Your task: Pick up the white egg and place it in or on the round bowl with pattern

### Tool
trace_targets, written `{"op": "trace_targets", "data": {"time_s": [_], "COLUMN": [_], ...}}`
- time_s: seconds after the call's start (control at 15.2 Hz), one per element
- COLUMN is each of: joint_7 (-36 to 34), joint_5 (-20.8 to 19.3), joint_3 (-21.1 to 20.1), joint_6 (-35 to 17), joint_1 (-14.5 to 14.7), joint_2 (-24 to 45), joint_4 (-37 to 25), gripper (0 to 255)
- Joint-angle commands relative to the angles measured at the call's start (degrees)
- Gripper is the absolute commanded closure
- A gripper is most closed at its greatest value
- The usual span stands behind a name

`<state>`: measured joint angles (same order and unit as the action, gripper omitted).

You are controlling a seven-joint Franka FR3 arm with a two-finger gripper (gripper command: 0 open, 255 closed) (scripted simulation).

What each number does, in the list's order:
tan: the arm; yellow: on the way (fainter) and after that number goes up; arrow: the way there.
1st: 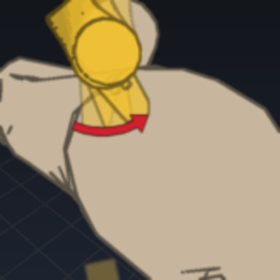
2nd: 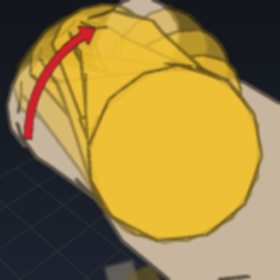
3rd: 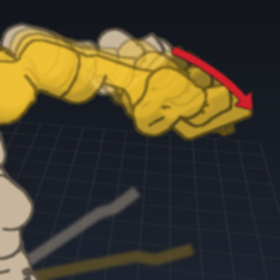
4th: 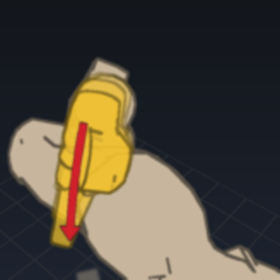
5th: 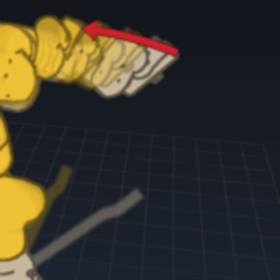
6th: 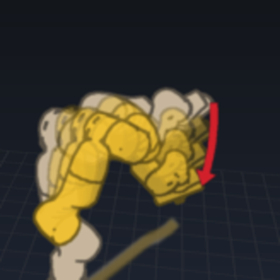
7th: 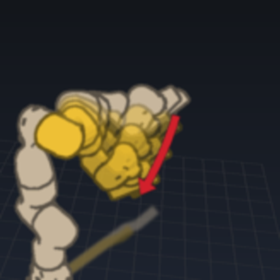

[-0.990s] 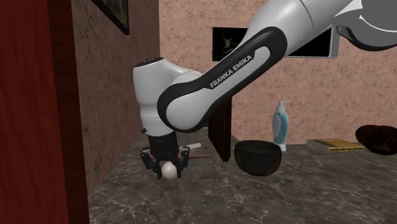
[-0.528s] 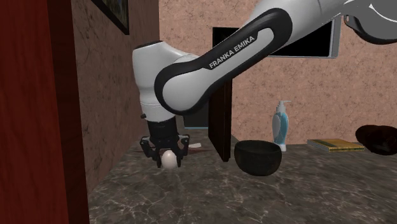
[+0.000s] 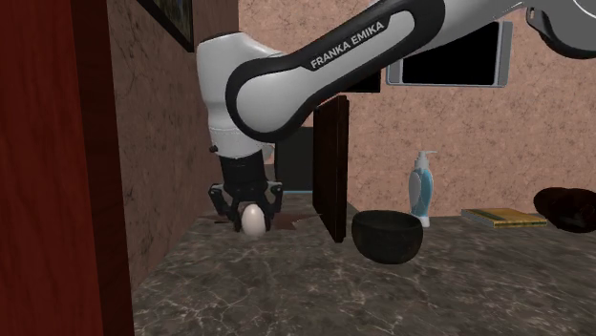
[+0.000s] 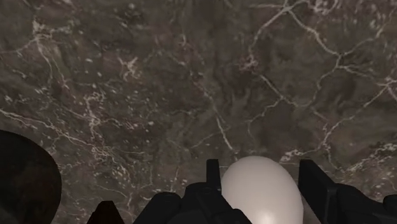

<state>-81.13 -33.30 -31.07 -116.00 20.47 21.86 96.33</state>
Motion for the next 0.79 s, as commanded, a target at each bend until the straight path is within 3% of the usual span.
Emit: {"op": "trace_targets", "data": {"time_s": [0.0, 0.73], "joint_7": [0.69, 3.98], "joint_5": [0.68, 3.00], "joint_3": [-0.27, -1.12], "joint_6": [1.08, 7.80], "joint_1": [-0.18, -0.07], "joint_2": [-0.84, -2.80], "joint_4": [-0.52, -6.20], "gripper": [255, 255]}}
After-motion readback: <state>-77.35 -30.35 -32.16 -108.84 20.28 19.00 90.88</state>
